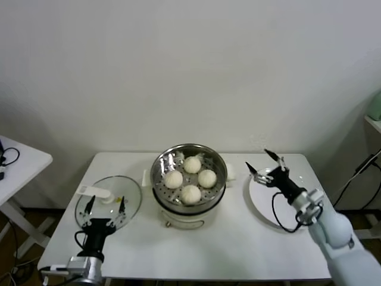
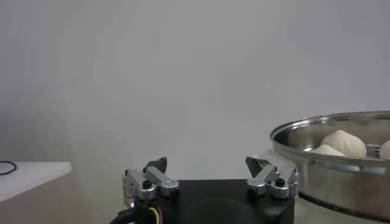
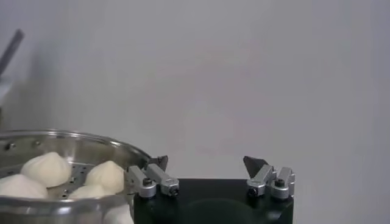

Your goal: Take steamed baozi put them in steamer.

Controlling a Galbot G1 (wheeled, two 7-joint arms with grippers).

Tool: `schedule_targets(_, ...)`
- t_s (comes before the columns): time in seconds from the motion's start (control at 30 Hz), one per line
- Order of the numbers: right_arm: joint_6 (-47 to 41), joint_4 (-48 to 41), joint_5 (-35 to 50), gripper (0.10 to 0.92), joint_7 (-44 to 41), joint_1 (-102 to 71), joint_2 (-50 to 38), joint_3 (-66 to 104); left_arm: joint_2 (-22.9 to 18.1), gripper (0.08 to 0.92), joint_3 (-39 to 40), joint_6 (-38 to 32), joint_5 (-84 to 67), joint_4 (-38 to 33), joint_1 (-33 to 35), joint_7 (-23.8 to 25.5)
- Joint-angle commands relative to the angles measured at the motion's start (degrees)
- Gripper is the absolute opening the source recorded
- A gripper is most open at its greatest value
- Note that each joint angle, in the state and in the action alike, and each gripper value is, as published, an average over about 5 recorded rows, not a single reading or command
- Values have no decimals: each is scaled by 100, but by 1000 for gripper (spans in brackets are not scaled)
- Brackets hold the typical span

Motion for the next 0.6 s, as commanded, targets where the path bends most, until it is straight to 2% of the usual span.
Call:
schedule_targets(0.03, 767, 401, -588, 823, 427, -1974, 1882, 1169, 76, 823, -67, -99, -13, 105, 9, 91)
schedule_targets(0.6, 1192, 384, -544, 823, 317, -2416, 2276, 1121, 32, 823, -222, -140, -211, 116, 32, 243)
